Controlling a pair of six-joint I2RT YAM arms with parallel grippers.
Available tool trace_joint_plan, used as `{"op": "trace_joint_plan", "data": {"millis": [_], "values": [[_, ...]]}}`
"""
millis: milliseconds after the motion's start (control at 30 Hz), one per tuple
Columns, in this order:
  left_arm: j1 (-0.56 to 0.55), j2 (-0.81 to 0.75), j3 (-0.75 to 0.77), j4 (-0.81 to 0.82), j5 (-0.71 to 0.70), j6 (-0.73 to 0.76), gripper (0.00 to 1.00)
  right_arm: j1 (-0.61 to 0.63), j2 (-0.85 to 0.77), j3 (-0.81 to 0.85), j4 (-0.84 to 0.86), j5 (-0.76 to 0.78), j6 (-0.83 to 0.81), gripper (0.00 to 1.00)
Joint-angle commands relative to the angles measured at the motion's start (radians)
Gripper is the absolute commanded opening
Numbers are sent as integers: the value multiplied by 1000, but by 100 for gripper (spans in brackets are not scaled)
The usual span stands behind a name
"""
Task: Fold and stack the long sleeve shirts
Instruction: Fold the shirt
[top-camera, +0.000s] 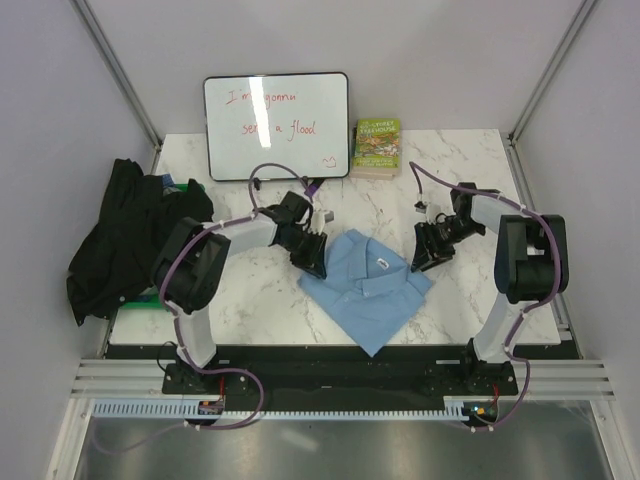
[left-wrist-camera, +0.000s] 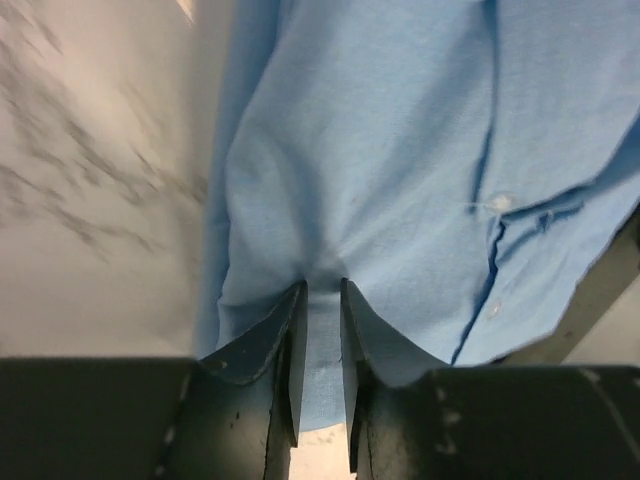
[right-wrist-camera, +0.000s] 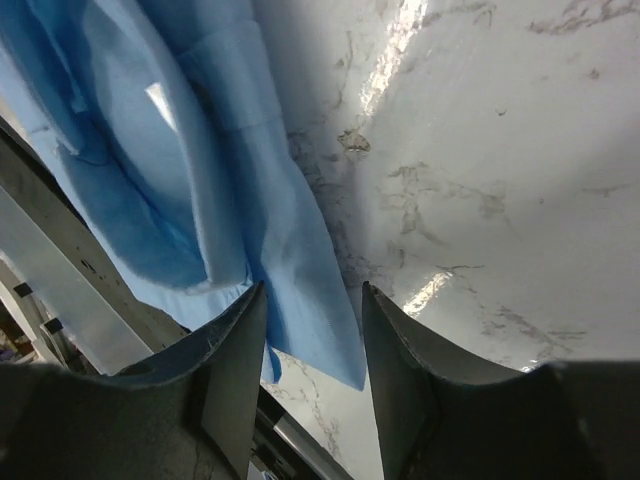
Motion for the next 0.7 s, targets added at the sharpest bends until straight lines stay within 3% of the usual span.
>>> {"op": "trace_joint_plan", "data": {"millis": [0,100,233,300,467,667], "values": [[-45,-140,-222,40,174,-146,29,0,32,86,-6,39,-51,50],[-56,-261,-301,112,298,-215,37,0,35,138,-7,59,-74,50],[-10,-451,-254,125,224,-159,41,0,28,198,-35,76,-111,49],[31,-464,-208,148,173,-93,41,-1,11,209,-41,67,-111,48],[62,-326,-129,146,350,-67,34,-1,-90,163,-65,-69,-47,43],[64,-159,-33,155,318,-55,31,5,-138,69,-49,-146,17,41]]}}
